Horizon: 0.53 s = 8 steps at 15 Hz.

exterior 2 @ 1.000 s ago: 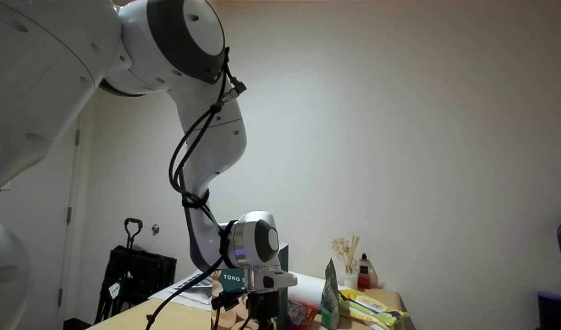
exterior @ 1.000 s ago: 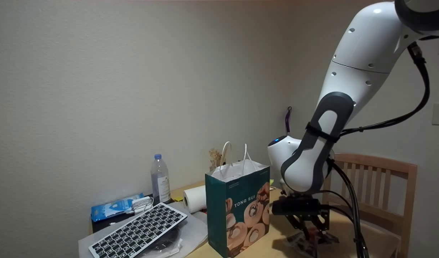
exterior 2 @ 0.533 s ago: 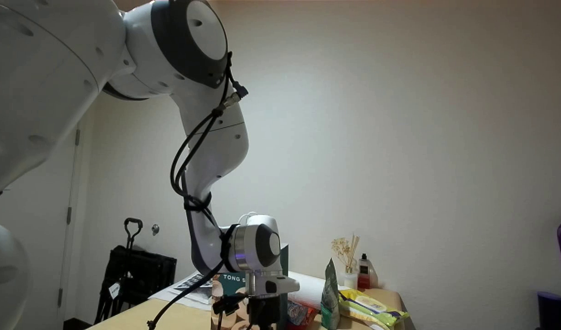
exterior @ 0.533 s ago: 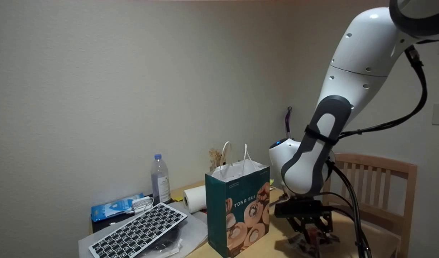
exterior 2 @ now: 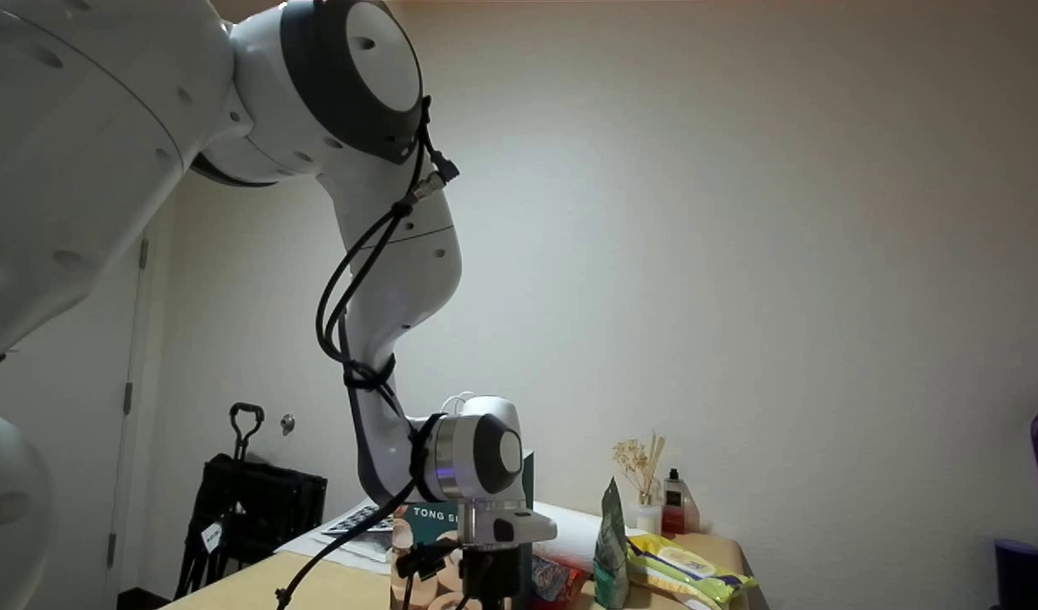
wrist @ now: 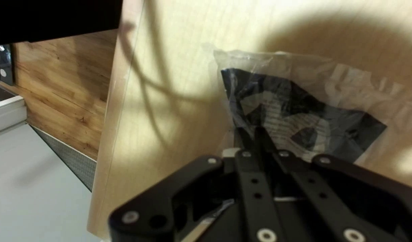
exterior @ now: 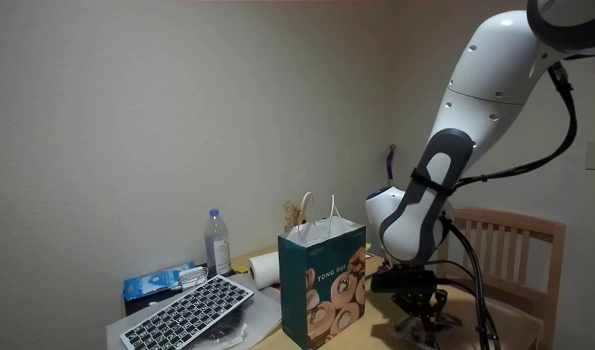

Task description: Pick up the sachet from the table and put it in the bag.

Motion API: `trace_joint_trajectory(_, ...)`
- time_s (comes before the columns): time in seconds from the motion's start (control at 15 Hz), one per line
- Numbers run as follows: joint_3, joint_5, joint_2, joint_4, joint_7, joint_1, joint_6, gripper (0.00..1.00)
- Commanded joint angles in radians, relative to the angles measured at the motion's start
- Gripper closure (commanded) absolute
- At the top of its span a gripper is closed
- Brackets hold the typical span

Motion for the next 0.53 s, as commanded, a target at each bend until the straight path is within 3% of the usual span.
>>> trace_joint_trajectory(0.0,0.009,0.041,0.004,0.009,-0.071,-0.023,0.011,1.00)
trace_joint_trajectory(0.2,0.003,0.048,-0.006,0.011,-0.067,-0.020,0.007,1.00)
trace_joint_trajectory(0.47,-0.045,-0.063,-0.147,-0.062,0.043,0.065,-0.003,1.00)
